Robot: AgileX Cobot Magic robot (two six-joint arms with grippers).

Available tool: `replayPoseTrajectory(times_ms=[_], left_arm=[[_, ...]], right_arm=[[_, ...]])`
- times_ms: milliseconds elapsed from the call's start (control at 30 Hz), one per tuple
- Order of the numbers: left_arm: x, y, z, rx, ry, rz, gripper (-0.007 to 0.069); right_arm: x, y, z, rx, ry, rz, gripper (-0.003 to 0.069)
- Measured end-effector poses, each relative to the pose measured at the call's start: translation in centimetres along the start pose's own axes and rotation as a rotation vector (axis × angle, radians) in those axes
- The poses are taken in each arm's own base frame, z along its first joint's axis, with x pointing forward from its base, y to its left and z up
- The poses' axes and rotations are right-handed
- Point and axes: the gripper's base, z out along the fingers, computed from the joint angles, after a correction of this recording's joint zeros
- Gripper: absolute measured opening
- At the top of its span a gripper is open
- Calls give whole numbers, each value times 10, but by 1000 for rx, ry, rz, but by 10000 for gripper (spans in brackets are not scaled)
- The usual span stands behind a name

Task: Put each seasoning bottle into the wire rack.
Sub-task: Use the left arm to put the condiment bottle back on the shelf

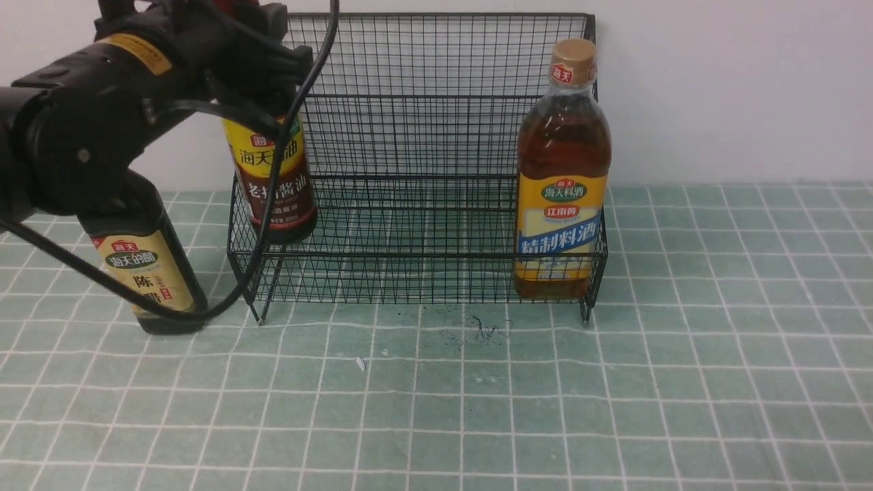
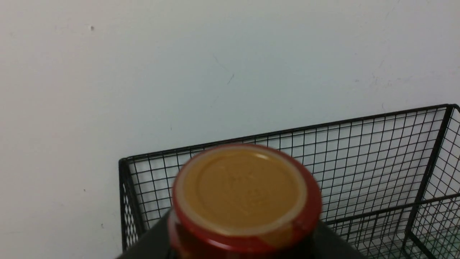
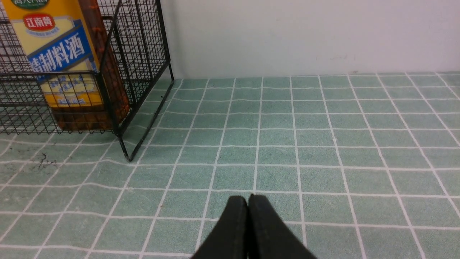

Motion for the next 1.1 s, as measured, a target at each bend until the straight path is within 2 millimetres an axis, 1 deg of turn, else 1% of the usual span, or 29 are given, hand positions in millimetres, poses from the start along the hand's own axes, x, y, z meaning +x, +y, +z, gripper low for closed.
replayPoseTrajectory(times_ms=[100, 167, 200, 233, 333, 467, 633, 700, 767, 800, 867, 900, 967, 1000, 1100], left_arm=[[4, 0, 5, 1, 10, -13, 255], [13, -1, 12, 3, 40, -38, 255], [13, -1, 12, 3, 40, -40, 255], [22, -2, 17, 4, 66, -61, 255], [35, -5, 25, 11, 129, -69, 255], [51, -9, 29, 24, 224, -58, 255], [52, -11, 30, 30, 244, -43, 256], [52, -11, 30, 30, 248, -43, 269], [50, -11, 29, 30, 245, -44, 306], [46, -11, 26, 31, 234, -45, 357], [39, -11, 22, 32, 217, -44, 413], [38, -11, 21, 32, 215, -44, 424], [27, -11, 14, 33, 186, -45, 463], [15, -11, 6, 36, 160, -33, 483], [-5, -10, -10, 42, 105, 19, 493]], right_arm=[[0, 0, 0, 0, 0, 0, -15], [0, 0, 0, 0, 0, 0, -15], [0, 0, 0, 0, 0, 0, -15], [0, 0, 0, 0, 0, 0, -15], [0, 0, 0, 0, 0, 0, -15], [0, 0, 0, 0, 0, 0, -15], [0, 0, 0, 0, 0, 0, -15], [0, 0, 0, 0, 0, 0, -15], [0, 0, 0, 0, 0, 0, -15], [0, 0, 0, 0, 0, 0, -15], [0, 0, 0, 0, 0, 0, -15], [0, 0, 0, 0, 0, 0, -15], [0, 0, 0, 0, 0, 0, -15], [0, 0, 0, 0, 0, 0, -15], [0, 0, 0, 0, 0, 0, -15]])
